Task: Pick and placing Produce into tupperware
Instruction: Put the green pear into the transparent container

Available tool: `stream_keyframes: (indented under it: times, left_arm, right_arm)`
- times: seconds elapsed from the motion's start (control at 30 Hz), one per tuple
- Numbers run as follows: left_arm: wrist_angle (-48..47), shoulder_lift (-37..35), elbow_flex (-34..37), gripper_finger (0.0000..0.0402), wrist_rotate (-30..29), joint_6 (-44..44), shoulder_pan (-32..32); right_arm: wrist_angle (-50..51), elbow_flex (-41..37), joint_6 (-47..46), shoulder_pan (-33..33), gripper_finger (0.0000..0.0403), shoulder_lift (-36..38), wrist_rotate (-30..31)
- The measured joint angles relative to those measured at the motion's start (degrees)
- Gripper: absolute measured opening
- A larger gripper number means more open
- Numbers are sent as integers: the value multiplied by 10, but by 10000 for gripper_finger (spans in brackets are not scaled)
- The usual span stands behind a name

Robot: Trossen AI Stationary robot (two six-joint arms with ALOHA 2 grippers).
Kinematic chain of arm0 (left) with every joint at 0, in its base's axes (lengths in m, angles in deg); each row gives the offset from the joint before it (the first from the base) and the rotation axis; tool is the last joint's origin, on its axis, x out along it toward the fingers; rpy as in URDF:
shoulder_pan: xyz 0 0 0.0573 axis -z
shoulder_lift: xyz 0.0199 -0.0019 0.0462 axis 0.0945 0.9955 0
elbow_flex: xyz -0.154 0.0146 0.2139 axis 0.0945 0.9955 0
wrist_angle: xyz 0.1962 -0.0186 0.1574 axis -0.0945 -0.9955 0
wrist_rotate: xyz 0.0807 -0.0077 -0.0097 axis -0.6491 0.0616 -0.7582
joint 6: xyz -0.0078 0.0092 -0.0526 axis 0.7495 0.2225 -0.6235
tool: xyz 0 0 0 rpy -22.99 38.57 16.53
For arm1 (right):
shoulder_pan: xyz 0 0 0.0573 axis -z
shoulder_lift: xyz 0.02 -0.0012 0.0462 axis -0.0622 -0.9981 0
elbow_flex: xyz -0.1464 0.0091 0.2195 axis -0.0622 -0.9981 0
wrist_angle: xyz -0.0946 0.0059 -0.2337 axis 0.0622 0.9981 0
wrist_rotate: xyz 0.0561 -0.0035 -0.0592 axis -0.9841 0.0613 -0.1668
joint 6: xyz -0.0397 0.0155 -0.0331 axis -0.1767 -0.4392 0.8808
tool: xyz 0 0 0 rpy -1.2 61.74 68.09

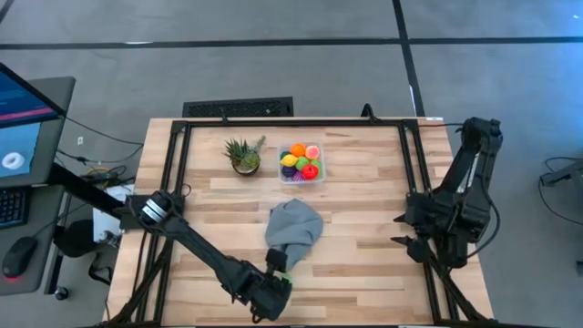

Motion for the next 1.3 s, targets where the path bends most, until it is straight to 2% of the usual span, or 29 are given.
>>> stream_keyframes:
  times: [0.4, 0.87, 0.93, 1.1, 1.3]
  left_arm:
    - [-3, 9, 0, 311, 16, 88, -15]
    - [21, 9, 0, 311, 88, 149, -40]
    - [25, 9, 0, 311, 88, 148, -40]
    - [27, 9, 0, 311, 87, 142, -40]
    - [27, 9, 0, 311, 85, 139, -40]
  right_arm:
    - [16, 0, -70, -35, 306, -30, 12]
    - [13, 0, -73, -37, 306, -37, 16]
    - [8, 0, -69, -41, 306, -39, 48]
    - [15, 0, -68, -57, 306, -39, 197]
    - [16, 0, -25, -26, 306, -25, 220]
